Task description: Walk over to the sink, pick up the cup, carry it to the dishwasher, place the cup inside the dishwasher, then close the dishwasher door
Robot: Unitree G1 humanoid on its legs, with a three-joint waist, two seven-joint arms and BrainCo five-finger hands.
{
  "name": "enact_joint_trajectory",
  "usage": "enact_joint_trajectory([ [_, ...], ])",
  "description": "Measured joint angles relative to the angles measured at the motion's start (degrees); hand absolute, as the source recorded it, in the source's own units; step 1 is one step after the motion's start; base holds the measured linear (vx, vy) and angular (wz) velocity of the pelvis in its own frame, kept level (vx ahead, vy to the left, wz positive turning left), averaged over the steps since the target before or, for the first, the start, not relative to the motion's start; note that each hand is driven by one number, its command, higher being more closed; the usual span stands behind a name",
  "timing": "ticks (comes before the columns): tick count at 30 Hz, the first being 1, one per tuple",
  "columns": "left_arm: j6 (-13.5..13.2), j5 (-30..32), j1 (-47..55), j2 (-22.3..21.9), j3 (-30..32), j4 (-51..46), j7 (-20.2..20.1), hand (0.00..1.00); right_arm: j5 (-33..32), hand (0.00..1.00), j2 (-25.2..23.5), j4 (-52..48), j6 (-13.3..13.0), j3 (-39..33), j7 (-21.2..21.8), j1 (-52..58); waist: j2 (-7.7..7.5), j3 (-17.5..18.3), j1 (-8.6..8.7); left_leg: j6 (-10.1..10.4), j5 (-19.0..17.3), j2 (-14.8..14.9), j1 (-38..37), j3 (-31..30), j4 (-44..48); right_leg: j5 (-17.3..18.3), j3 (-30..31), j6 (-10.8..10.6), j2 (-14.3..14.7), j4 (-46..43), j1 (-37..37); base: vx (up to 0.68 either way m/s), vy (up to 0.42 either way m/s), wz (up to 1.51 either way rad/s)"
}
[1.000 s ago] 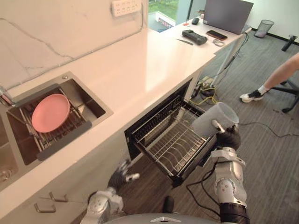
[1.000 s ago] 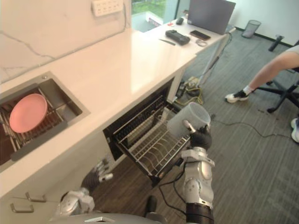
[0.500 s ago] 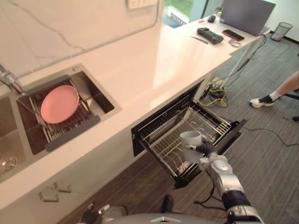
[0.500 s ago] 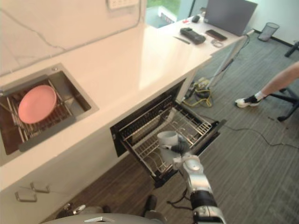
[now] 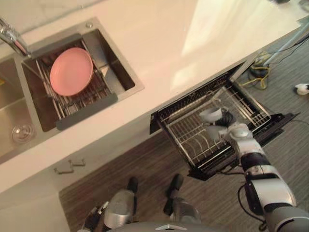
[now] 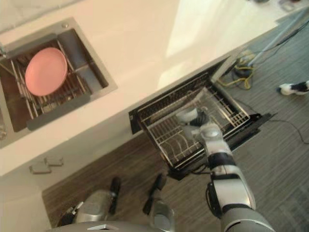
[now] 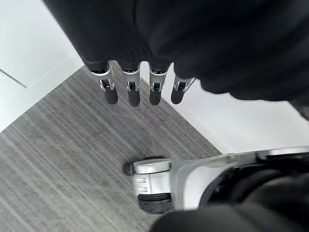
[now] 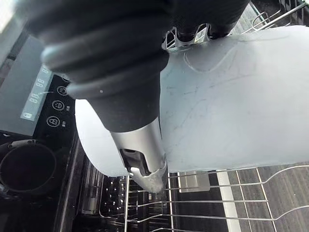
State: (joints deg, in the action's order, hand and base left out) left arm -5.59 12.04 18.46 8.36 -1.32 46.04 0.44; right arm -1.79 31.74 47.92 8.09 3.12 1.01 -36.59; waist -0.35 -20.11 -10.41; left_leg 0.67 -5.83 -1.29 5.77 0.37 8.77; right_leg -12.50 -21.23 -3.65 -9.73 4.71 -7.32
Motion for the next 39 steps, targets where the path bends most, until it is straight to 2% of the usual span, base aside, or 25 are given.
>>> enact_joint_trajectory([
  [5, 1.02, 1.16, -0.05, 0.08, -1.41, 0.54, 0.81, 0.00, -0.07, 1.00, 0.67, 2.46, 0.90, 1.26, -0.03, -4.46, -0.06, -3.57, -1.82, -0.15, 0.16, -0.52, 3.55, -0.88, 1.89, -0.77, -0.76, 0.20, -0.44, -0.02, -2.18, -0.06, 0.027, 0.13],
  [9, 3.35, 3.43, -0.34, -0.79, -1.65, 1.04, 4.04, 0.00, -0.15, 1.00, 0.86, 2.77, 1.56, 2.82, 0.05, -7.67, -0.07, -6.77, -2.24, -0.12, 0.53, -0.98, 5.43, -1.94, 2.75, -1.18, -1.66, 0.47, -0.72, -0.03, -3.03, -0.03, 0.017, 0.14],
  [14, 4.08, 5.71, -2.29, -0.46, -1.16, 1.92, 6.97, 0.00, -0.74, 1.00, 0.88, 3.10, 3.66, 5.75, 0.38, -11.33, -0.06, -8.46, -2.50, -0.30, 0.58, -1.16, 8.34, -2.06, 4.47, -1.87, -1.75, 0.80, -0.98, -0.05, -5.00, -0.04, 0.024, 0.05],
  [20, 3.87, 6.29, -4.70, -0.26, -1.06, 1.92, 8.26, 0.00, -1.30, 1.00, 0.68, 4.76, 4.80, 8.22, 1.41, -12.85, 0.00, -8.78, -2.73, -0.33, -0.18, -1.13, 11.21, -2.17, 7.21, -2.22, -1.80, 1.33, -0.89, -0.43, -6.54, -0.02, 0.013, 0.01],
  [26, 3.10, 6.28, -5.44, -0.28, -1.74, 2.32, 8.16, 0.00, -2.46, 1.00, 0.38, 6.77, 7.29, 8.61, 1.15, -13.98, 0.26, -9.25, -3.15, -0.33, -0.04, -1.08, 11.65, -2.47, 7.18, -1.48, -1.92, 2.03, -1.07, -1.57, -7.27, -0.02, 0.015, 0.02],
  [34, 3.05, 6.23, -6.55, -0.56, -4.16, 4.24, 9.47, 0.00, -5.27, 1.00, 0.21, 11.67, 7.95, 8.56, -1.02, -16.43, 1.39, -9.66, -4.29, 0.03, 1.22, -1.16, 12.67, -3.83, 6.66, -1.66, -3.31, 1.82, -1.14, -1.77, -7.97, 0.00, -0.002, 0.09],
  [35, 3.03, 6.09, -6.60, -0.56, -4.19, 4.24, 9.90, 0.00, -5.85, 0.00, 0.04, 11.69, 7.87, 8.55, -1.56, -16.61, 1.44, -9.64, -4.34, 0.05, 1.32, -1.17, 12.70, -3.89, 6.53, -1.66, -3.35, 1.82, -1.14, -1.78, -8.03, 0.00, 0.000, 0.00],
  [37, 3.03, 5.96, -6.97, -0.55, -4.28, 4.25, 11.08, 0.00, -7.04, 0.00, -0.29, 12.07, 7.67, 8.53, -3.00, -17.50, 1.45, -9.64, -4.38, 0.10, 1.65, -1.20, 12.83, -3.95, 6.15, -1.66, -3.36, 1.87, -1.19, -1.93, -8.37, 0.00, 0.000, 0.00],
  [39, 3.01, 5.51, -8.13, -0.51, -4.44, 4.64, 12.05, 0.00, -8.17, 0.00, -0.34, 12.27, 6.21, 8.42, -4.90, -18.30, 1.52, -9.65, -4.41, 0.23, 1.93, -1.20, 13.27, -4.28, 6.07, -1.65, -3.64, 2.03, -1.18, -2.02, -8.74, -0.01, -0.002, 0.07],
])
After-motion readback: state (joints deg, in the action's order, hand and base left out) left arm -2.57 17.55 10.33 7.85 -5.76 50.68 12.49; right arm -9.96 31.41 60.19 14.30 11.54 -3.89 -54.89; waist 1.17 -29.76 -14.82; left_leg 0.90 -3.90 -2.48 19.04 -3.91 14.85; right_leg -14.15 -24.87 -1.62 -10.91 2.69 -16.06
